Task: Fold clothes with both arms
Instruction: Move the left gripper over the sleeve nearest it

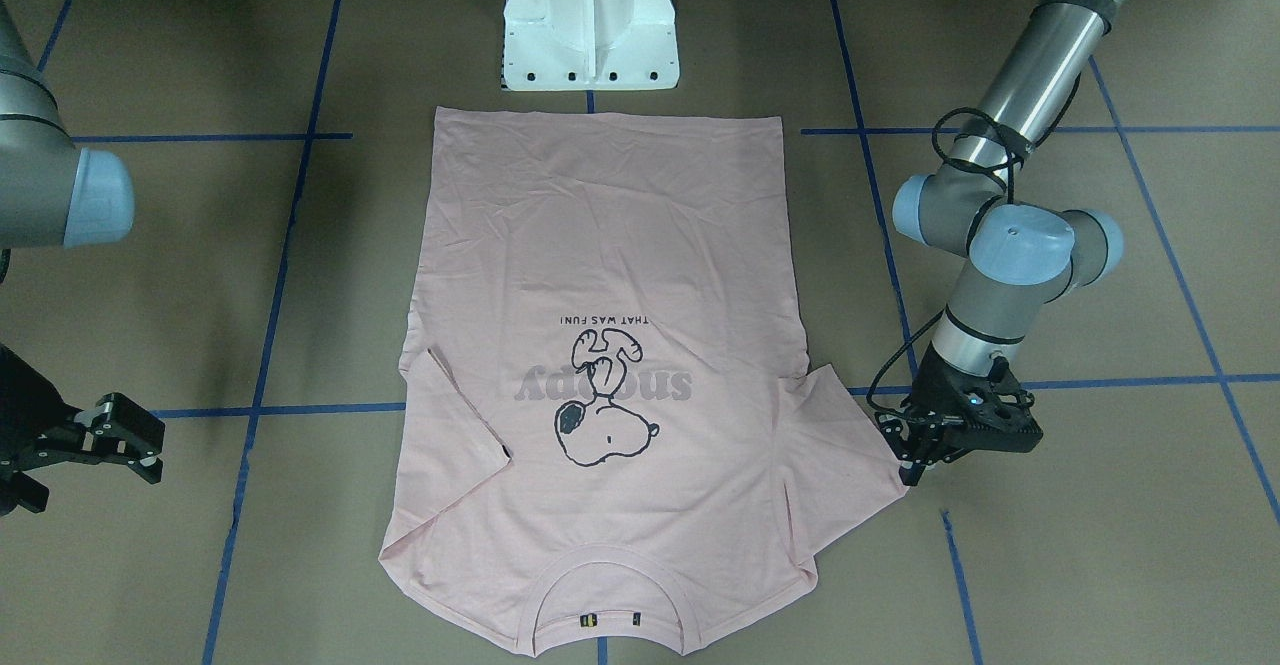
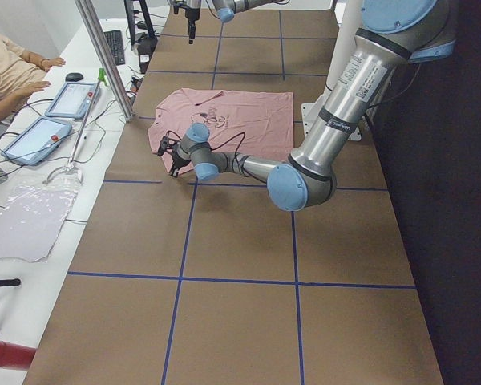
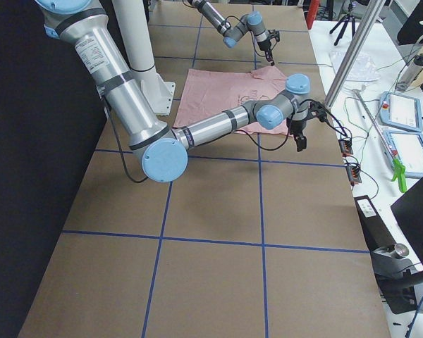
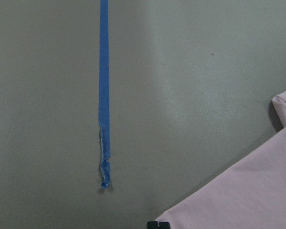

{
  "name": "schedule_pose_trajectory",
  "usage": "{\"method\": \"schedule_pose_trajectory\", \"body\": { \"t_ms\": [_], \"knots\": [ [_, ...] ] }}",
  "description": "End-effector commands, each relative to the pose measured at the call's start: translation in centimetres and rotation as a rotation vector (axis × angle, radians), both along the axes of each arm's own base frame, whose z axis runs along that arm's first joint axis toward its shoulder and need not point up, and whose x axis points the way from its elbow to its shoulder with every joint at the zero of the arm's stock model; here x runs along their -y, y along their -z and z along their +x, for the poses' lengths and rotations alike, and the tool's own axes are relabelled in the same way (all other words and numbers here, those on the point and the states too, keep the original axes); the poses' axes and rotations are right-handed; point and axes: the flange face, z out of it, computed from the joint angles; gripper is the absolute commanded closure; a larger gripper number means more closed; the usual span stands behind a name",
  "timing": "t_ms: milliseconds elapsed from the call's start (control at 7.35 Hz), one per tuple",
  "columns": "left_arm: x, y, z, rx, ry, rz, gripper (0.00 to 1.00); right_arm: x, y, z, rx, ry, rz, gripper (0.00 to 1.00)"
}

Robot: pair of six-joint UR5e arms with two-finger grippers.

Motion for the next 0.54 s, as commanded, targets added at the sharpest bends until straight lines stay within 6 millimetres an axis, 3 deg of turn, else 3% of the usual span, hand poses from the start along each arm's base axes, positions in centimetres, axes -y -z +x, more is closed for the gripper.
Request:
{"method": "schedule_pose_trajectory", "body": {
  "t_ms": [0, 408],
  "knots": [
    [-0.9, 3.8, -0.8, -0.025, -0.005, 0.029, 1.0, 0.0, 0.0, -0.1, -0.001, 0.001, 0.0, 0.0],
    [-1.9, 13.0, 0.6, 0.041, -0.002, -0.089, 1.0, 0.0, 0.1, -0.1, 0.0, 0.0, 0.001, 0.0]
  ]
}}
